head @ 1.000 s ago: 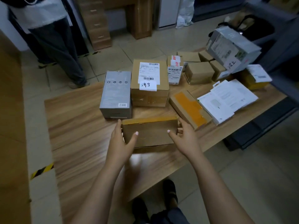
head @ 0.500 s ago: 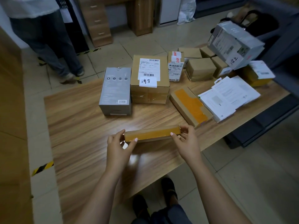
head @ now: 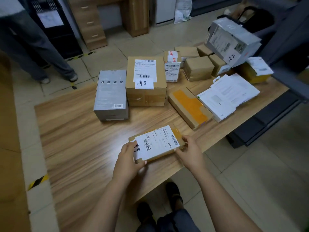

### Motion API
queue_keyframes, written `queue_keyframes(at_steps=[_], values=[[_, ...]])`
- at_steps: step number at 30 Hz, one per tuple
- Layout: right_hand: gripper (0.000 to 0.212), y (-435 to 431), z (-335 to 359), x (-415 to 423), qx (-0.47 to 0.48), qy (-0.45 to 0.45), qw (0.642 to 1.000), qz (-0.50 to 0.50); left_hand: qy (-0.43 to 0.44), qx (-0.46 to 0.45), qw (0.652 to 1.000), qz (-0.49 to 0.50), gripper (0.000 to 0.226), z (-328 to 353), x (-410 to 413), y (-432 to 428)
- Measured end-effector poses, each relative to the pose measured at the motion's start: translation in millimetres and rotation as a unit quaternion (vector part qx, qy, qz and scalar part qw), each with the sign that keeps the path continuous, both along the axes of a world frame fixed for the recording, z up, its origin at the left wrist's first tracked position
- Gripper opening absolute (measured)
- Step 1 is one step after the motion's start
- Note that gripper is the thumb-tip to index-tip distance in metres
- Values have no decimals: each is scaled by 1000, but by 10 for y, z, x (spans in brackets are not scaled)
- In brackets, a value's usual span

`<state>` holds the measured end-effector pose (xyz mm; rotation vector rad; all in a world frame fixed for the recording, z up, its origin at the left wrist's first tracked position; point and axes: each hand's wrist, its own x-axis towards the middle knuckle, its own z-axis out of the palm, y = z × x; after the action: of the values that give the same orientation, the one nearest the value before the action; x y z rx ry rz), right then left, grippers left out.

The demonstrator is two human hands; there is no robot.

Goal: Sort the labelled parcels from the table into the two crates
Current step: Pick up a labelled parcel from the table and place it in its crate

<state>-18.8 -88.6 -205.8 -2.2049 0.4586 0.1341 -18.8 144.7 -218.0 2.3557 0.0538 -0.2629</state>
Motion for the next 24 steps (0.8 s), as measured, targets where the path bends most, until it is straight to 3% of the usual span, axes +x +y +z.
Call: queue_keyframes(at_steps=[4, 11, 16, 24], values=[[61, 23, -34, -56, -26, 7, 1000, -15, 28, 58, 997, -43, 98, 37, 118, 35], [41, 153, -89, -307, -41, 37, 998, 22, 66, 139, 976, -155, 122, 31, 450, 92], [52, 188, -151, -325, -51, 58, 995, 70, 54, 147, 977, -144, 119, 14, 353, 75], [62, 103, -128, -18, -46, 64, 987, 138, 47, 74, 995, -53, 104, -16, -2, -124]])
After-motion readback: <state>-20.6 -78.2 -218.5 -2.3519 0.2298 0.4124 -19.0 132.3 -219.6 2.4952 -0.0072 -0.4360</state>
